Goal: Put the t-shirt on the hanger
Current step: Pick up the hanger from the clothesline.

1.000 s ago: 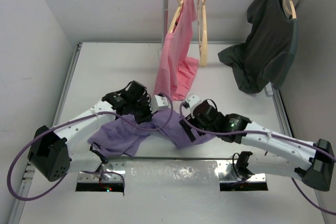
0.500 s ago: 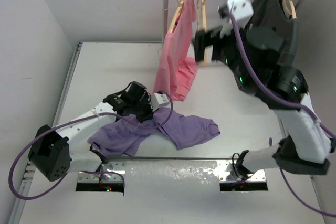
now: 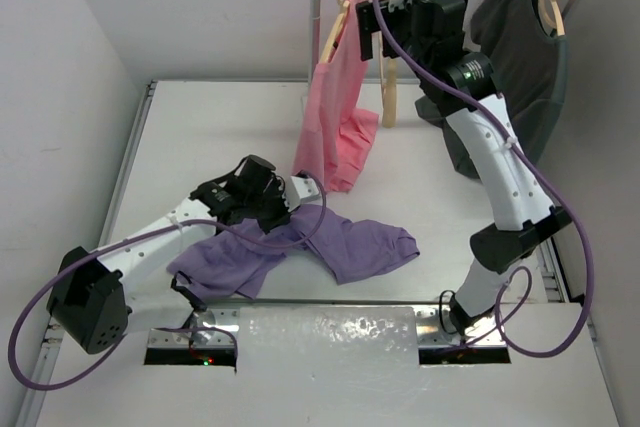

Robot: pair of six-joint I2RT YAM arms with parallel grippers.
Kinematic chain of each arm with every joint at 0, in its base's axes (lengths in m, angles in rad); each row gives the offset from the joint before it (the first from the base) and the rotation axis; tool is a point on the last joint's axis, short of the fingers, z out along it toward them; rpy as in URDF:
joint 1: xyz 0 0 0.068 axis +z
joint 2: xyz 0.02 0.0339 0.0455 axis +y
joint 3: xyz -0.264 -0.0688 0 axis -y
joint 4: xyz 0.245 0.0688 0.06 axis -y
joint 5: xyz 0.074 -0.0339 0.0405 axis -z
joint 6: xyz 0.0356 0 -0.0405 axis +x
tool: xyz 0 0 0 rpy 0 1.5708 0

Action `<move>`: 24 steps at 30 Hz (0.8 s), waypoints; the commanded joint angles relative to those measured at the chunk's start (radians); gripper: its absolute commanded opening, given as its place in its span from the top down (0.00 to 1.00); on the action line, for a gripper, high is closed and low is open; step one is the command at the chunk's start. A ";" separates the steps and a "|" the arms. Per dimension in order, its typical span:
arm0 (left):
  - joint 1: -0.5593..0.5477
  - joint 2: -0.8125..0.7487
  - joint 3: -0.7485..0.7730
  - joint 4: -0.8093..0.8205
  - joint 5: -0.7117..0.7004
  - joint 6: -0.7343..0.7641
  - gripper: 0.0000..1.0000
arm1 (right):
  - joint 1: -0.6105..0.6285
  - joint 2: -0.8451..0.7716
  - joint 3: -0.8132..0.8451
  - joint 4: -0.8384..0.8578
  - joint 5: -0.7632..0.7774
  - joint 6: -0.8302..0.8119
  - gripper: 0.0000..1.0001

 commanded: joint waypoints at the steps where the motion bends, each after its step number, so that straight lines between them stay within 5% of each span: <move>1: -0.007 -0.031 -0.008 0.049 0.015 -0.003 1.00 | -0.047 -0.045 -0.020 0.078 -0.010 0.019 0.06; 5: -0.007 -0.039 -0.008 0.052 0.021 -0.009 1.00 | -0.070 -0.006 -0.020 0.020 0.131 -0.022 0.08; 9: -0.007 -0.041 -0.009 0.049 0.018 -0.003 1.00 | -0.079 0.063 0.003 -0.003 -0.041 -0.024 0.14; 17: -0.007 -0.042 -0.032 0.058 0.012 0.001 1.00 | -0.082 0.060 -0.032 0.035 -0.009 -0.015 0.31; 21: -0.008 -0.042 -0.037 0.064 0.004 0.000 1.00 | -0.091 0.096 -0.020 0.020 -0.009 -0.015 0.48; 24: -0.007 -0.044 -0.034 0.063 -0.002 0.000 1.00 | -0.091 0.100 -0.021 0.016 0.019 -0.009 0.78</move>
